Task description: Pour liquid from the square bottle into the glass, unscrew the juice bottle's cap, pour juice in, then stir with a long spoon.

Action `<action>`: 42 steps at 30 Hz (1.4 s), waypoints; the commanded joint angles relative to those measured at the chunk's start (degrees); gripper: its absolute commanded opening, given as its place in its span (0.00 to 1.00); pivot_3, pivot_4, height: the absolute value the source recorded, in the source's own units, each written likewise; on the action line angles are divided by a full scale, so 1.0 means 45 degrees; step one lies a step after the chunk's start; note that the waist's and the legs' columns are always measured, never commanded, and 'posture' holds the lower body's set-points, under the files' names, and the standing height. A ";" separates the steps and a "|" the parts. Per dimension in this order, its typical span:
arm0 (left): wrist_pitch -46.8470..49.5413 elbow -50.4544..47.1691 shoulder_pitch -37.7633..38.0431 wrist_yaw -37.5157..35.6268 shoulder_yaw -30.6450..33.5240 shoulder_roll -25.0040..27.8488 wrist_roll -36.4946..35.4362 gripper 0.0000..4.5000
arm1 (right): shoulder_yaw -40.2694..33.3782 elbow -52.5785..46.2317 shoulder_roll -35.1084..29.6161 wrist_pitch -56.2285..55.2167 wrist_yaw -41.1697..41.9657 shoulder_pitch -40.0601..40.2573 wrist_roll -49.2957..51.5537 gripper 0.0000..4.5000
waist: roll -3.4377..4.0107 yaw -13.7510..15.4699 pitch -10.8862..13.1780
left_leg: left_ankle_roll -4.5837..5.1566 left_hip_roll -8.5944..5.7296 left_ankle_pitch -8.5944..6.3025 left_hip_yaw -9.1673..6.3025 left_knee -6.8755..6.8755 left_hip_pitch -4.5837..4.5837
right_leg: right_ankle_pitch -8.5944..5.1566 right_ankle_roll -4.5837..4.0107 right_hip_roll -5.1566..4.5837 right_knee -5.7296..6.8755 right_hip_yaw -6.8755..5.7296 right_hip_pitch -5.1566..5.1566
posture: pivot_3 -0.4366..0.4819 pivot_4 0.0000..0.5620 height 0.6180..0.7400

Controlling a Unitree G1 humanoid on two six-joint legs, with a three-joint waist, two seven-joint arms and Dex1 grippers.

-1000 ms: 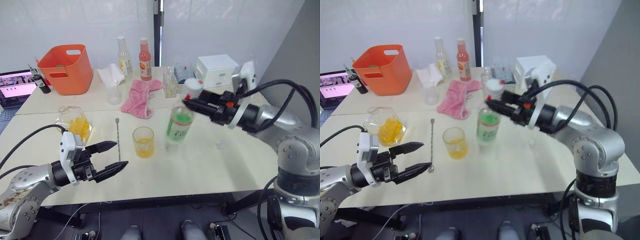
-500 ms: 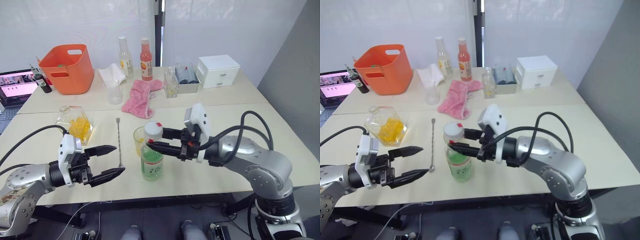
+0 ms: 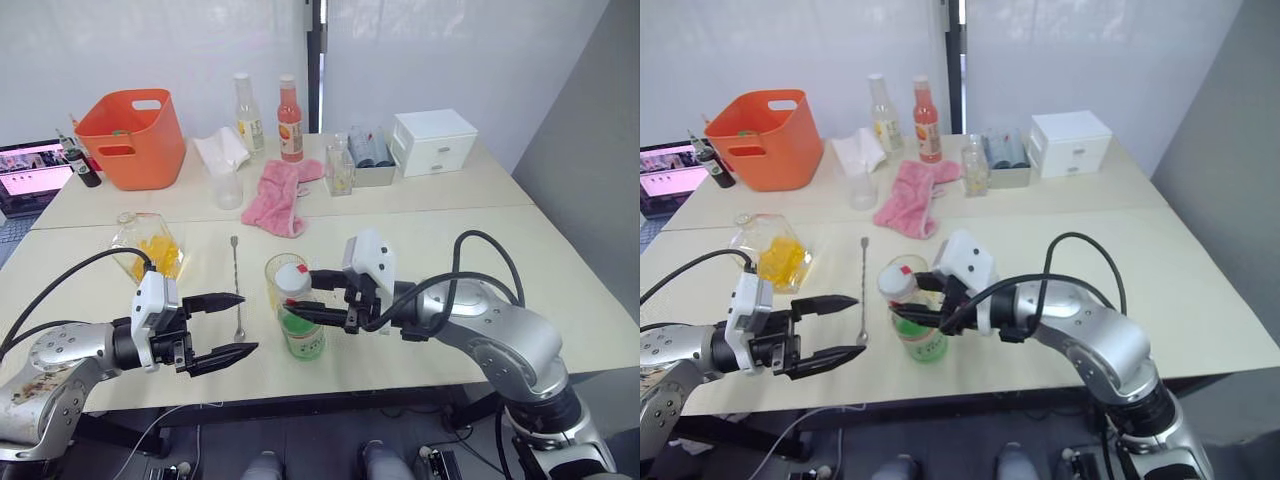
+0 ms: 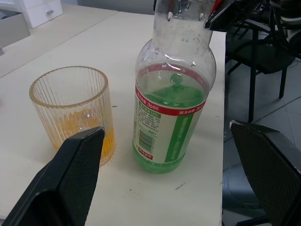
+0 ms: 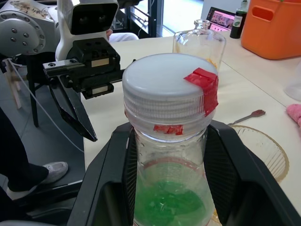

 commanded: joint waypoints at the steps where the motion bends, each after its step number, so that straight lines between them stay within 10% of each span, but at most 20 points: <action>1: -0.0224 -0.0118 -0.0159 -0.0071 0.0045 0.0020 0.0001 1.00 | -0.0053 -0.0067 0.0122 -0.0292 0.0117 -0.0038 -0.0113 0.33 | 0.0000 -0.0003 0.0000 | 0.0000 0.0000 0.0000 0.0000 0.0000 0.0000 | 0.0000 0.0000 0.0000 0.0000 0.0000 0.0000 | 0.48 0.27 0.99; 8: -0.0299 0.0061 -0.0255 -0.0243 -0.0031 0.0066 0.0032 1.00 | -0.0892 0.0618 0.0157 -0.0820 0.1350 -0.0317 0.0568 0.93 | 0.0000 -0.0001 0.0000 | 0.0000 0.0000 0.0000 0.0000 0.0000 0.0000 | 0.0000 0.0000 0.0001 0.0002 0.0000 0.0001 | 0.48 0.27 0.99; 20: -0.0227 0.0155 -0.0346 -0.0622 -0.0170 0.0194 0.0032 1.00 | 0.0364 0.7856 -0.0292 -0.4552 0.9852 -0.3941 -0.0609 0.93 | 0.0000 -0.0136 0.0000 | 0.0001 0.0014 0.0000 0.0005 -0.0002 0.0017 | 0.0001 -0.0003 0.0016 0.0007 0.0000 0.0006 | 0.48 0.27 0.99; 33: 0.0225 -0.0477 0.0239 -0.0373 0.0626 0.0599 -0.0287 1.00 | 0.1185 1.1804 0.1529 -0.7308 1.2477 -0.5655 -0.2124 0.93 | 0.0003 -0.0288 0.0002 | -0.0002 0.0017 -0.0003 0.0004 -0.0010 0.0015 | 0.0050 -0.0090 0.0020 0.0016 0.0000 -0.0004 | 0.48 0.27 0.99; 42: 0.0381 -0.0719 0.0483 -0.0152 0.0900 0.0636 -0.0360 1.00 | 0.1303 1.1842 0.1420 -0.7033 1.2477 -0.5836 -0.1326 0.35 | 0.0006 -0.0293 0.0004 | -0.0003 0.0016 -0.0003 0.0004 -0.0010 0.0012 | 0.0051 -0.0092 0.0018 0.0020 0.0000 -0.0010 | 0.48 0.27 0.99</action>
